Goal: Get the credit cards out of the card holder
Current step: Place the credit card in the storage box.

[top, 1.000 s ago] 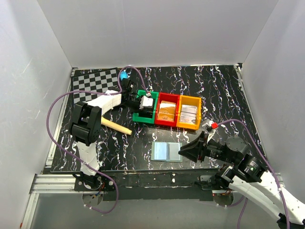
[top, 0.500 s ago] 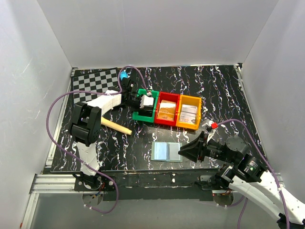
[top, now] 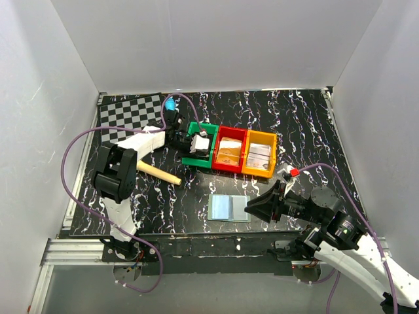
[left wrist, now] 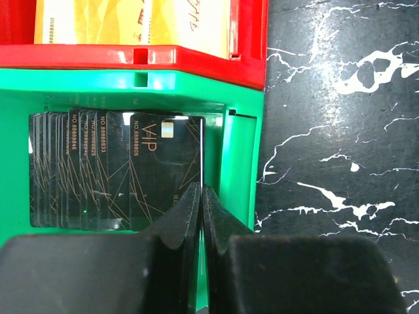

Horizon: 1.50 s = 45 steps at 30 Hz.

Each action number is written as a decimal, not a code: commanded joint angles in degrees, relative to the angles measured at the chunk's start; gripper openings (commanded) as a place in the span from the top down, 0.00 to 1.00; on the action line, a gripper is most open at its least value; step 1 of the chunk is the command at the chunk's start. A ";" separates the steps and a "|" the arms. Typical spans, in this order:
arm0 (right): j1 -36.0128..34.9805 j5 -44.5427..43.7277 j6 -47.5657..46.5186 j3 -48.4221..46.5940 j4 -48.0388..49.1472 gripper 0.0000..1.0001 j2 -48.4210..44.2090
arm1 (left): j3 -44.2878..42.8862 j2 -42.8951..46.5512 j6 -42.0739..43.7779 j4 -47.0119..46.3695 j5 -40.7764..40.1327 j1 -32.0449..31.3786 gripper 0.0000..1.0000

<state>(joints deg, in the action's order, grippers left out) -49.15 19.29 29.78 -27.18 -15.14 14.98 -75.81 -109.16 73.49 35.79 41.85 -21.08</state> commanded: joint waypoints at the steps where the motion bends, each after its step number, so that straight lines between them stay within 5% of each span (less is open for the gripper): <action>1: -0.07 0.40 -0.25 0.46 2.66 0.59 -0.39 | -1.44 1.15 1.30 2.61 1.75 0.34 1.00; 42: -0.07 -0.04 -1.74 0.37 2.04 0.58 0.40 | -5.14 -4.48 -2.30 -4.94 -10.03 -0.89 1.00; 45: -0.07 -0.04 -1.83 0.46 2.13 0.58 0.31 | -4.87 -4.13 -2.39 -5.12 -10.29 -0.98 0.90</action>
<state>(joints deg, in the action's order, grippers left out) -49.15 19.27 28.93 -27.18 -15.18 15.29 -80.31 -113.10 70.87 30.79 34.61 -21.93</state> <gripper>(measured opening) 0.418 0.043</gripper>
